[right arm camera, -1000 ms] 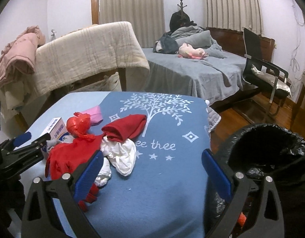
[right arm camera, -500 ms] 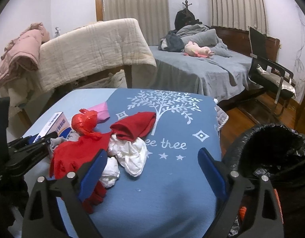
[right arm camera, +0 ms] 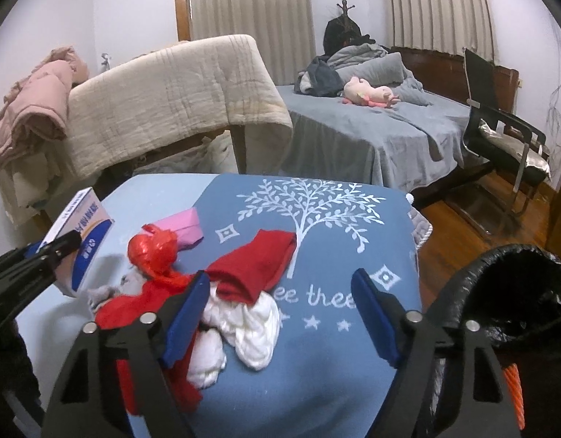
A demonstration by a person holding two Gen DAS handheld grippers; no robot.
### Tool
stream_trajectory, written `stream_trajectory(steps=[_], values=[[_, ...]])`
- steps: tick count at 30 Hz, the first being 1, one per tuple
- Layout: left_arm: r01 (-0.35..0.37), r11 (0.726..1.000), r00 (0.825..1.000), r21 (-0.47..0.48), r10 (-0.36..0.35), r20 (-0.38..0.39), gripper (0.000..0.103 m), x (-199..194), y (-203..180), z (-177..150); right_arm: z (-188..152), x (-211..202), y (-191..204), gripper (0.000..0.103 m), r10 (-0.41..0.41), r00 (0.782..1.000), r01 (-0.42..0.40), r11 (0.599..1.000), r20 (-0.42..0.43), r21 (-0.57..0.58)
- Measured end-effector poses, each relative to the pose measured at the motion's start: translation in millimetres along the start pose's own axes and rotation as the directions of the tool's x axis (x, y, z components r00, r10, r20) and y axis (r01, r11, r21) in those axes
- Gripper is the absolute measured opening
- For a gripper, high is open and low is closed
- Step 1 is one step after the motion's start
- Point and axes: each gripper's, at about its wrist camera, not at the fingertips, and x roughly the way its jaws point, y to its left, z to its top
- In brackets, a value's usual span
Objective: Collect trash
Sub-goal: 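Grasp the red glove with the right gripper while the left holds the box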
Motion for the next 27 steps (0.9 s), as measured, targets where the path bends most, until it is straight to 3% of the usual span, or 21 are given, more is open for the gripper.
stream_trajectory(steps=[11,19,27], values=[[0.003,1.000,1.000,0.018,-0.003,0.011,0.030,6.8,-8.2,8.8,12.8,46.8,5.8,0.054,0.054,0.994,-0.055,0.998,-0.096,-0.008],[-0.003,0.999,1.000,0.039,0.003,-0.008,0.030,11.9,-14.6,10.3,13.1,63.1,4.0,0.014,0.155,0.974,-0.151,0.988,-0.163,0.039],[-0.002,0.999,1.000,0.054,0.002,0.003,0.030,1.7,-18.1,17.4,31.7,35.1,5.4,0.008,0.220,0.970,-0.220,0.975,-0.101,0.014]])
